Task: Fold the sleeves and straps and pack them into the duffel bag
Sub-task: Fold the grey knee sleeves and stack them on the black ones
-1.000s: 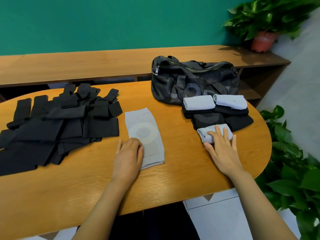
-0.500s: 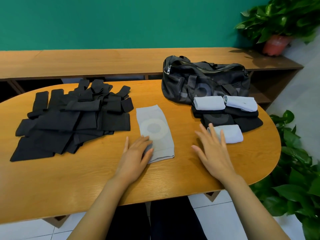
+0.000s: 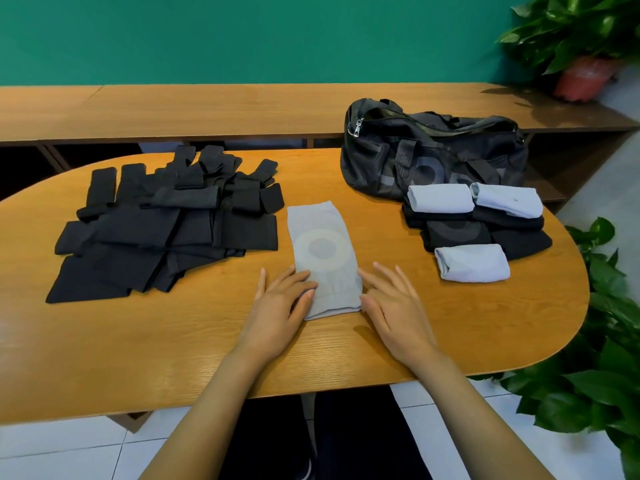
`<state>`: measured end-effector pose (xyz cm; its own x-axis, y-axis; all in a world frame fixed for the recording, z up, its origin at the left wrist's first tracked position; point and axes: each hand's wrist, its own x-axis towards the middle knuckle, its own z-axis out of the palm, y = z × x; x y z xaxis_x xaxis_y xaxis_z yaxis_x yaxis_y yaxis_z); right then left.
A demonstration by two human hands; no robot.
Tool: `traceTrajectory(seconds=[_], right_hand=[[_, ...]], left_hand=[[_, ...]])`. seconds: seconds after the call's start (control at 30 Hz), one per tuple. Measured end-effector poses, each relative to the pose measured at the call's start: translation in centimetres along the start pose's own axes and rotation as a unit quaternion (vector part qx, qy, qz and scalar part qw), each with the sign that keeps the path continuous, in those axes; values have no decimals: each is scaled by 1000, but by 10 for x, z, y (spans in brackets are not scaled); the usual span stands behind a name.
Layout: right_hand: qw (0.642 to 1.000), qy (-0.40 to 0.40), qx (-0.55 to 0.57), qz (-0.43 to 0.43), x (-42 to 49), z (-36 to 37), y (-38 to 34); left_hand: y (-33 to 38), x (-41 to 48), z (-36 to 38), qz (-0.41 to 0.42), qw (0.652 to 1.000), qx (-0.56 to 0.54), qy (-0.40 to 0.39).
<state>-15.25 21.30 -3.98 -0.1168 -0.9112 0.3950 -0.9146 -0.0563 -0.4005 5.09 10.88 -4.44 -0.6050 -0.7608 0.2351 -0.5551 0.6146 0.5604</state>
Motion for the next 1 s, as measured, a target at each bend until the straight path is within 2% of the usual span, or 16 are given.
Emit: traceTrajectory(seconds=[0.1,0.3,0.47,0.53,0.77,0.9,1.0], right_hand=[[1000,5,-1,6,-1,2,2],[996,-78,35,-1,3,0,3],[992,-48,111,32,1,2,9],[988,-33,144,37,0,4,11],[975,4,213,56,-4,1,-1],[971,27,221,91,-3,0,-7],[978,50,170,109,-2,1,-8]], left_hand=[[1,0,-1,-7,1000,-12,9],[1,-4,-4,-23,999,-40,9],[1,-12,-14,8,996,-60,-58],[1,-19,-16,21,997,-54,-59],[10,-26,-12,-21,988,-130,83],[19,-23,-8,-79,984,-100,125],[24,-19,-6,-113,981,-74,141]])
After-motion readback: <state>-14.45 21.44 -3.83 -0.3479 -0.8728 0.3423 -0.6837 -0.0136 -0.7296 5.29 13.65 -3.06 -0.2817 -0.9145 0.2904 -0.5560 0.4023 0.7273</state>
